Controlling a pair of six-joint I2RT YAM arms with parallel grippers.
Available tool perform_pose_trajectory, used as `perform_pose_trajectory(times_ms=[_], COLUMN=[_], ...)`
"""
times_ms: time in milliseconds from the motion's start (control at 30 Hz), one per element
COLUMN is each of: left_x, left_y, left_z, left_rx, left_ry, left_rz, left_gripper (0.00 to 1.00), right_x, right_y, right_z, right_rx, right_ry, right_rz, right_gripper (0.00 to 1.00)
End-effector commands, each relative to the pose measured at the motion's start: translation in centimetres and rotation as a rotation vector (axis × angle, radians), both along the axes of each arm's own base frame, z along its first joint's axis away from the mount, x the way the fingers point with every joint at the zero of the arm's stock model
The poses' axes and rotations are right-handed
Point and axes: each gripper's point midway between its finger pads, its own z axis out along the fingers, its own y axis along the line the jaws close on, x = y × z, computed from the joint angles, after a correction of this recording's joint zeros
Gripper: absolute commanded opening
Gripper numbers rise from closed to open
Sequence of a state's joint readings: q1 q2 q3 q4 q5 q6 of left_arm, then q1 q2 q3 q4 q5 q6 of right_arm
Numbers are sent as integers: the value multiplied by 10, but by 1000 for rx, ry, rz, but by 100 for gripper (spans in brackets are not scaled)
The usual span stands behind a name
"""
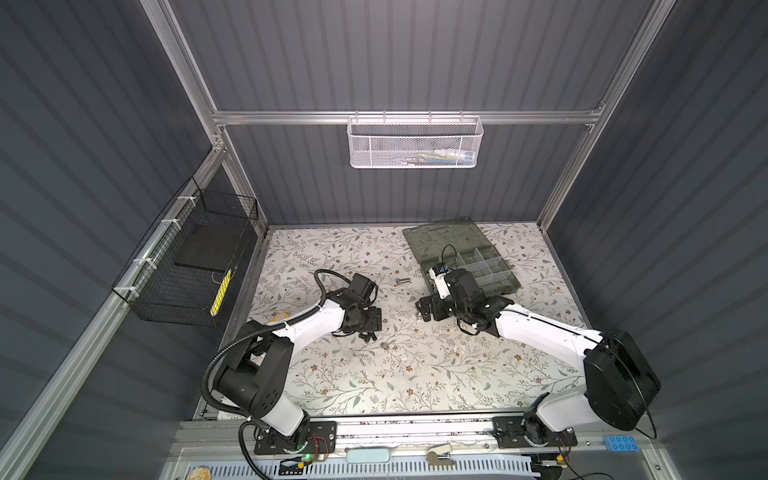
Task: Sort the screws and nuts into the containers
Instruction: 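Release the bolt with the right gripper while the left lowers over a bolt, then close the left gripper on the black hex bolt and lift it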
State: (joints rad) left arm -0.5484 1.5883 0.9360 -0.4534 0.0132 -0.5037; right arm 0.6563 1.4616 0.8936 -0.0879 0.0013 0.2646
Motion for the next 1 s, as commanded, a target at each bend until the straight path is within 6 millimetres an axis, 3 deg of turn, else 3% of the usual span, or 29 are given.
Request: perform_pose_trajectory(times_ms=[0, 367, 700, 967], left_x=[2, -4, -1, 12], left_y=[5, 23, 40, 36], left_z=[-3, -26, -35, -38], left_rx=[28, 142, 148, 126], left_ry=[22, 68, 81, 76], left_rz=[8, 3, 35, 39], left_gripper=[67, 45, 37, 33], right_x=[2, 1, 0, -1], right_y=[6, 8, 13, 14], right_z=[2, -2, -5, -6], right_rx=[24, 27, 45, 47], right_ry=[-12, 12, 30, 33], right_rz=[8, 3, 13, 17], right_gripper=[99, 99, 99, 99])
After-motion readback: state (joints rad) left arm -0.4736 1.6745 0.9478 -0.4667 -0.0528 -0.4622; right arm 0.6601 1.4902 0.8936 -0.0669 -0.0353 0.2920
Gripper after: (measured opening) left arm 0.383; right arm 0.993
